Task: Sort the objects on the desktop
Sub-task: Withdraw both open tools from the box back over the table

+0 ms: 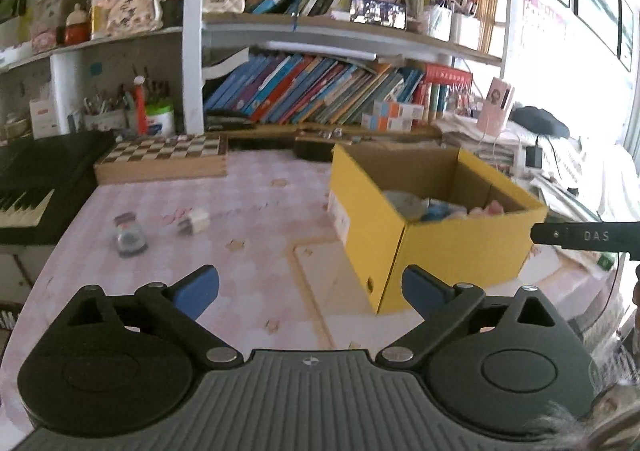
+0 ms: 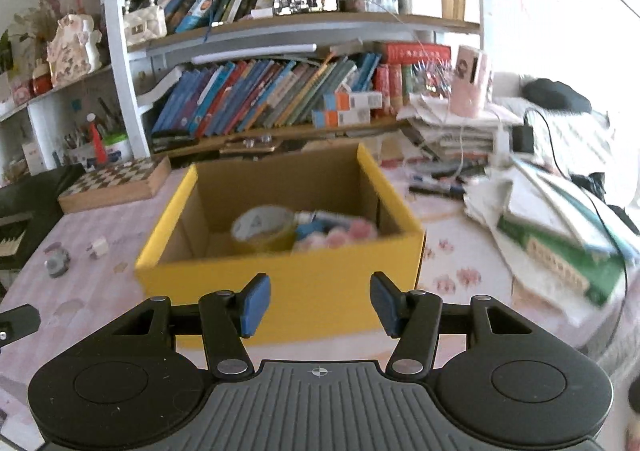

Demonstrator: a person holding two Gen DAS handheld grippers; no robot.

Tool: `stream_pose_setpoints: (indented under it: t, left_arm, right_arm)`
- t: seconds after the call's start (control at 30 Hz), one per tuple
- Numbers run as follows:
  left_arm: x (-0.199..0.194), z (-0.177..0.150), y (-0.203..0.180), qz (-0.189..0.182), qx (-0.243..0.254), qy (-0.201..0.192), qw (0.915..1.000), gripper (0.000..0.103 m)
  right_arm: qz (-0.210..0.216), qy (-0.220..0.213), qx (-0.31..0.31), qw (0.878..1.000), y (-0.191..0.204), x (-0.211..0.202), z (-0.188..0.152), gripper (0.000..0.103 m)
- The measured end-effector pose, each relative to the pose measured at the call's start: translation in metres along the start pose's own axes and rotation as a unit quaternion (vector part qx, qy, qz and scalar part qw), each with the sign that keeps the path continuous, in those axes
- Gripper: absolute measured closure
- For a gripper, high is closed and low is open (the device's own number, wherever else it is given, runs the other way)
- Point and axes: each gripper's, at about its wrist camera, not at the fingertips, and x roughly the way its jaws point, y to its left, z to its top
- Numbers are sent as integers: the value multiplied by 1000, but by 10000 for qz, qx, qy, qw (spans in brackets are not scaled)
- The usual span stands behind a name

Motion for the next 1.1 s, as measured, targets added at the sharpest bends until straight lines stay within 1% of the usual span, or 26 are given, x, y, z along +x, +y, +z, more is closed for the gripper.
stream_pose_setpoints:
  t: [0.17, 0.3, 0.47, 0.6, 0.83, 1.1]
  left_arm:
    - [-15, -13, 18, 34, -19, 146, 9999, 0]
    - [-27, -20, 28, -3, 17, 143, 9999, 0]
    - [-38, -33, 38, -51, 55, 230, 9997, 0]
    - [-48, -43, 44, -96, 112, 305, 9994, 0]
    - [-63, -55, 59, -88, 122, 348, 9993, 0]
    - [-73, -62, 80, 14, 51, 379, 9993, 0]
  right_arm:
    - [-53, 223, 130, 9997, 17, -18, -28, 47]
    - [-46, 325, 163, 9993, 32, -32, -45, 47]
    - [9, 407, 140, 9991, 55, -45, -63, 47]
    - [131, 539, -4, 9985, 76, -52, -77, 43]
    - [397, 660, -324, 9965, 112, -58, -88, 40]
    - [605, 715, -501, 9943, 138, -61, -95, 40]
